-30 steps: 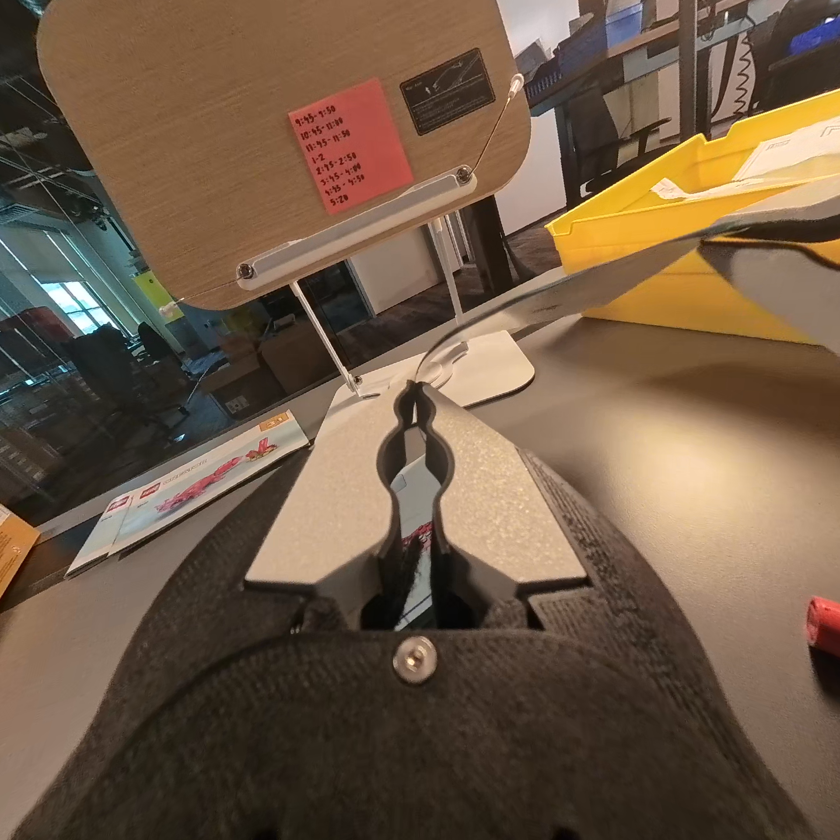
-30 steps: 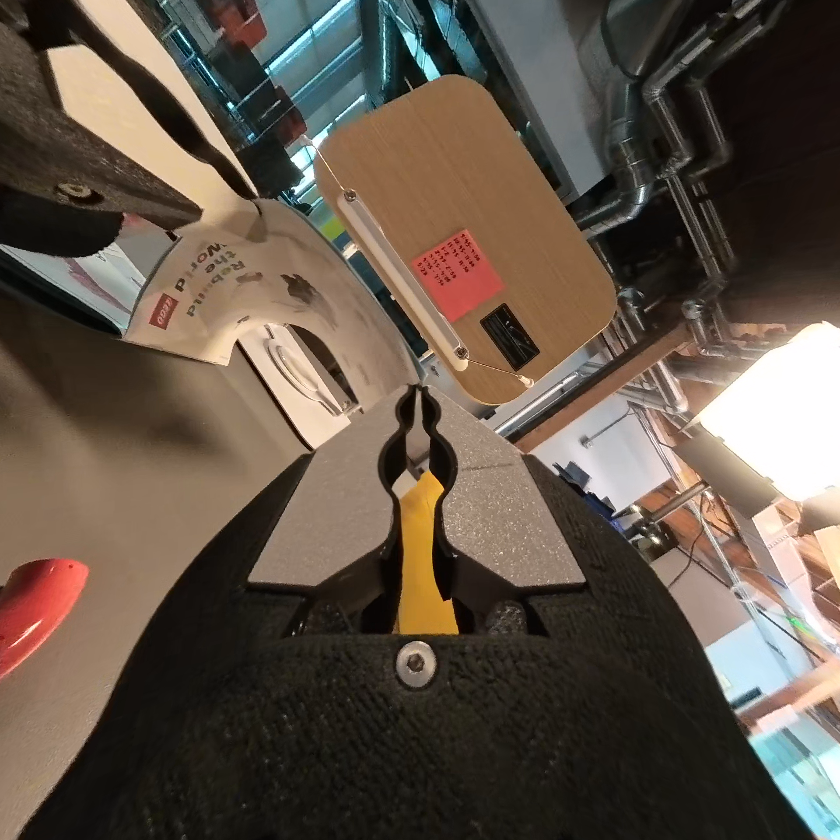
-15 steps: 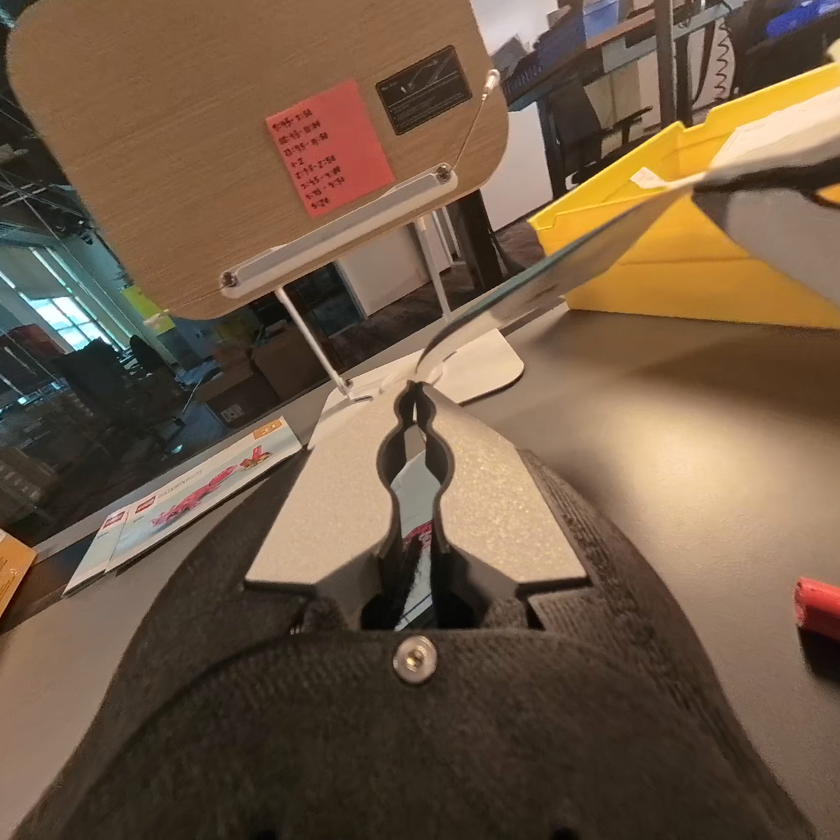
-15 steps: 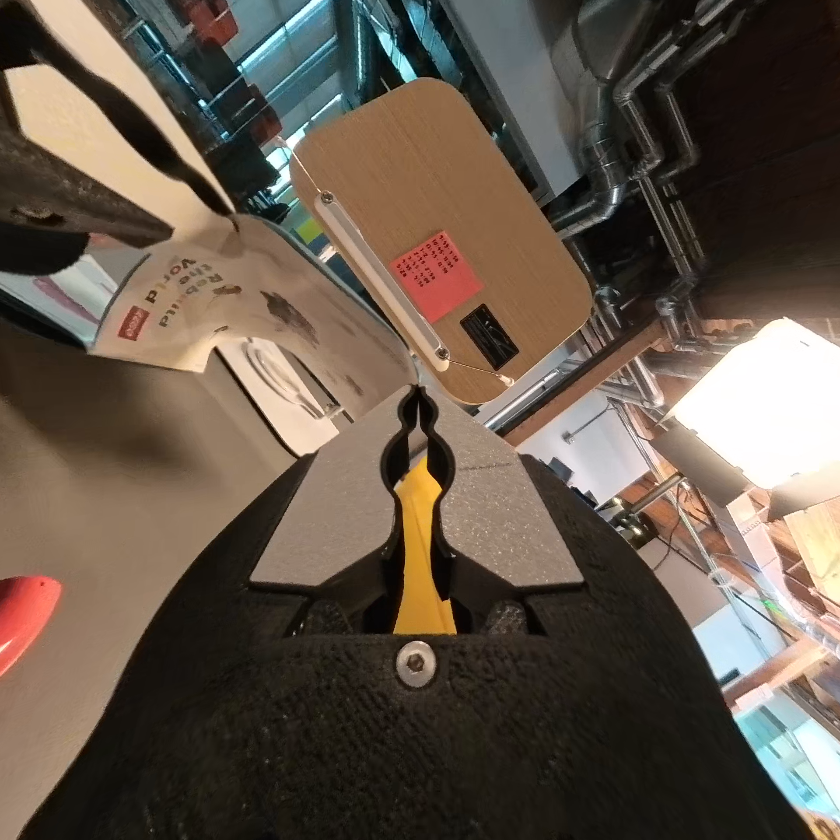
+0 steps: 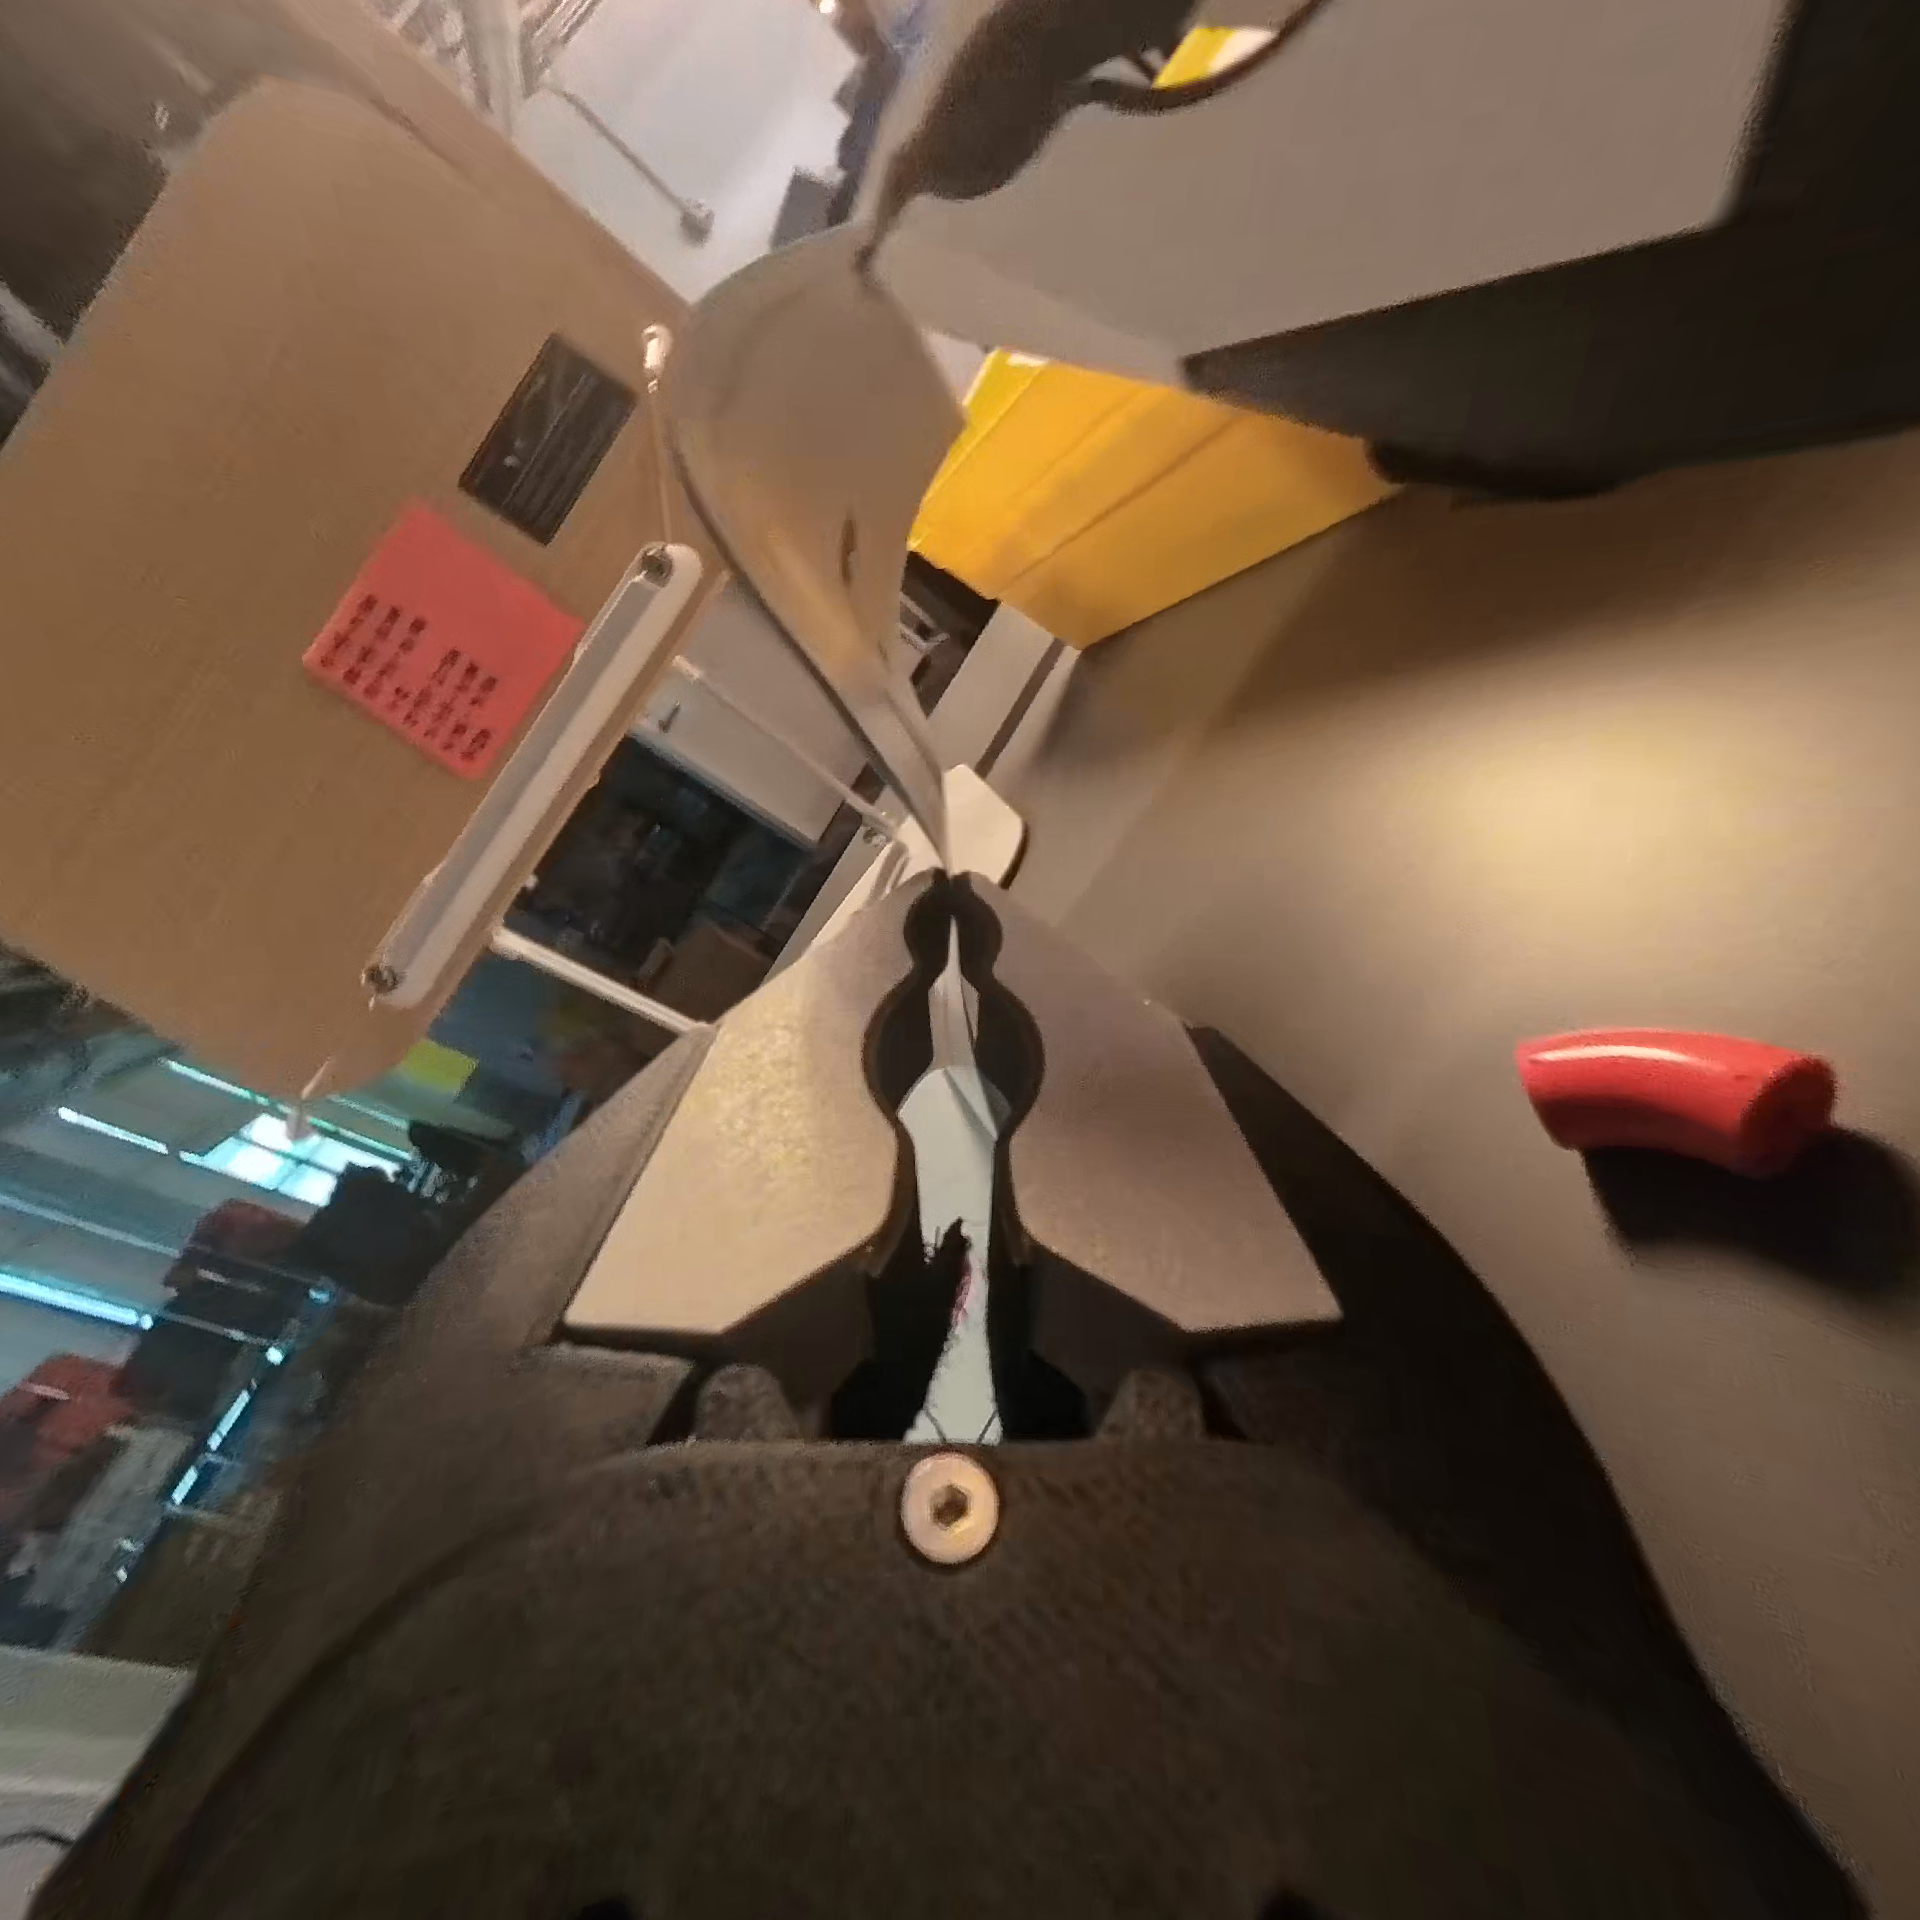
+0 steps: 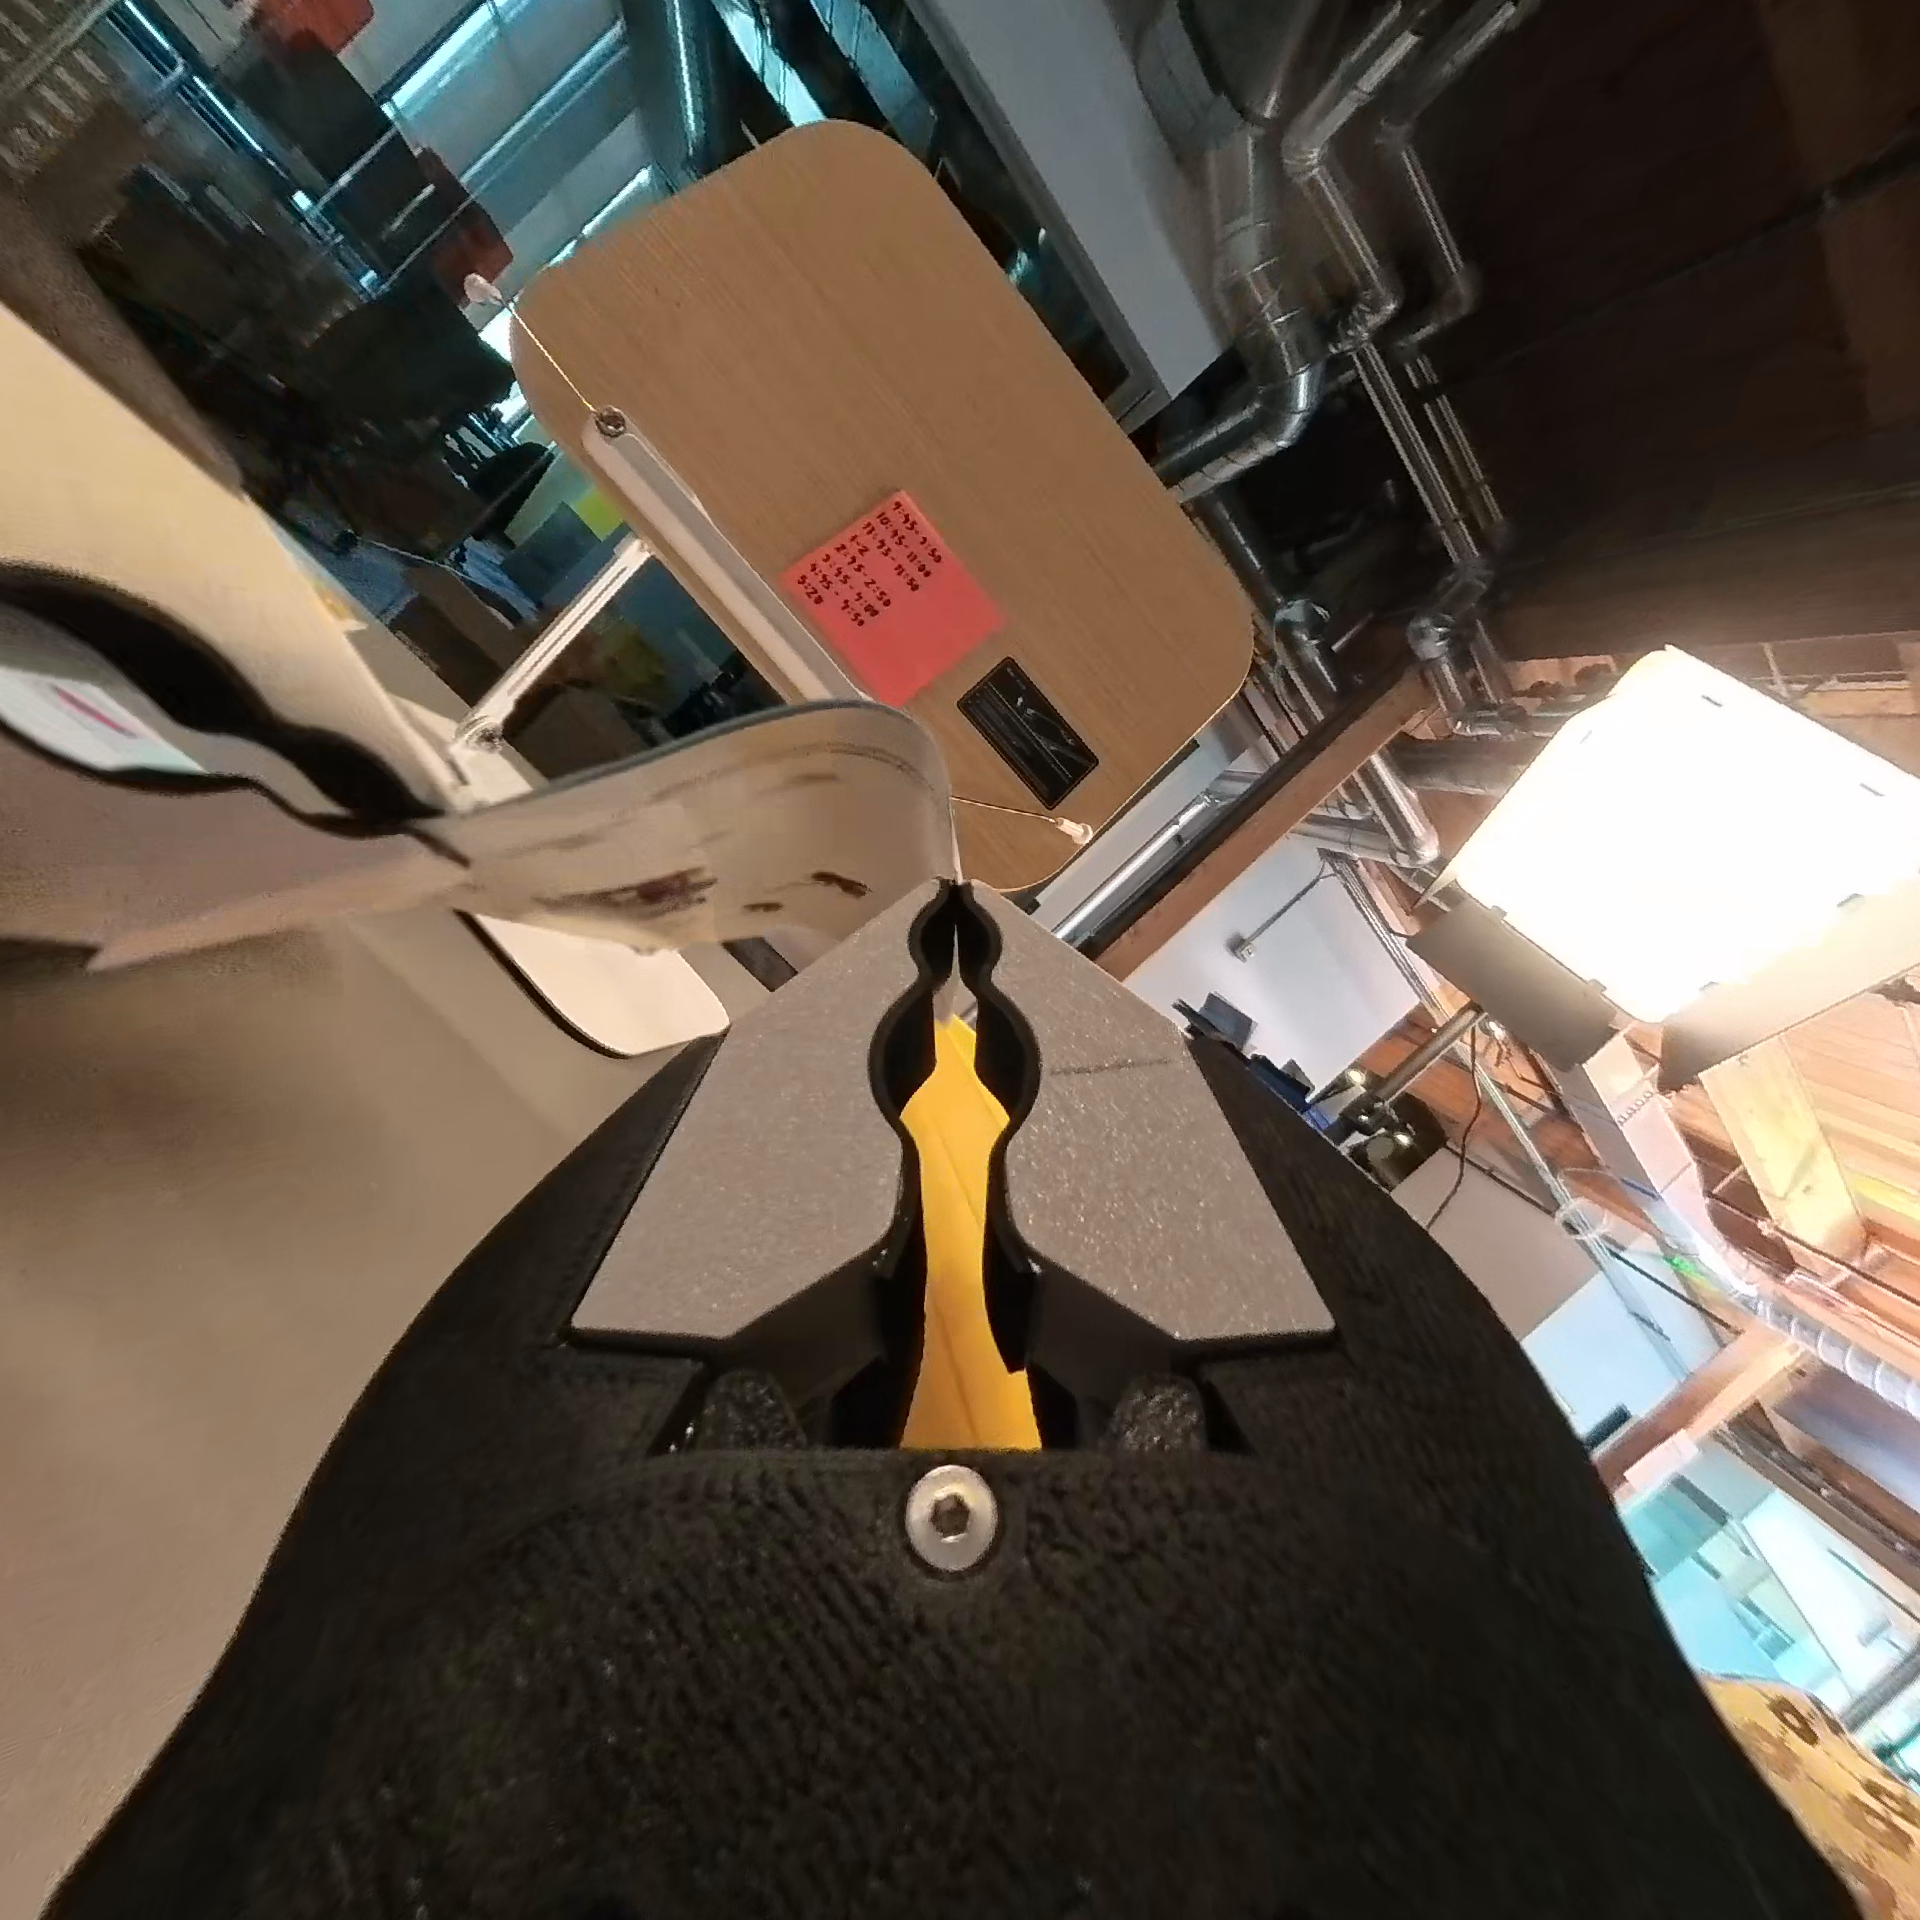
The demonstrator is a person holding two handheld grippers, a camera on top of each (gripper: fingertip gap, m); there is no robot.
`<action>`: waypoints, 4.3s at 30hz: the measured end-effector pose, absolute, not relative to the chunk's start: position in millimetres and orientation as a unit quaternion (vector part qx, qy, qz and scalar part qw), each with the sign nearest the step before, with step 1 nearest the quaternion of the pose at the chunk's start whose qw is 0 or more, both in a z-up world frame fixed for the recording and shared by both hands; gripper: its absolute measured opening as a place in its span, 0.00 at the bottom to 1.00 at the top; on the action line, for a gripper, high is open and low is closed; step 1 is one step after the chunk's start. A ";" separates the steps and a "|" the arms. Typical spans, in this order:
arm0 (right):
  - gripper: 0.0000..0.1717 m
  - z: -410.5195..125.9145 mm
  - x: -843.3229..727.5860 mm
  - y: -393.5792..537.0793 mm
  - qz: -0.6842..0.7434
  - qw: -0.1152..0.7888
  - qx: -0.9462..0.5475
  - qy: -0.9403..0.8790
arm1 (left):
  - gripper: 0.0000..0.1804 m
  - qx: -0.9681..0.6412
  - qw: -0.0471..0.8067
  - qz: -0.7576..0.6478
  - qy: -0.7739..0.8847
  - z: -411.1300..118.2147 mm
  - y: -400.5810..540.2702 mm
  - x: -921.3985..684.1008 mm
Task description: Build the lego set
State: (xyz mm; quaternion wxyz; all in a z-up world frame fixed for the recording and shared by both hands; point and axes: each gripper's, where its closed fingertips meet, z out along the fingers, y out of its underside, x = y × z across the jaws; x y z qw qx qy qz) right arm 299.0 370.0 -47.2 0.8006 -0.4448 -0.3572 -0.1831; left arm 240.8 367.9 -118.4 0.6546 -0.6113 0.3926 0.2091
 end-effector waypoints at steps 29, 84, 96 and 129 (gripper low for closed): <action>0.00 -47.2 298.2 370.8 -0.176 0.801 -0.447 -0.356 | 0.00 -0.530 0.608 0.232 0.544 -147.2 347.3 283.6; 0.15 -73.6 313.4 285.7 0.021 0.640 -0.661 -0.392 | 0.06 -0.537 0.753 0.090 0.369 -85.3 167.1 185.0; 0.26 -141.6 46.0 296.6 0.271 0.366 -0.645 -0.613 | 0.02 -0.503 0.774 -0.033 0.382 -73.6 148.8 198.7; 0.11 -180.0 37.0 315.4 0.413 0.190 -0.709 -0.539 | 0.00 -0.509 0.759 -0.042 0.404 -81.8 148.1 208.0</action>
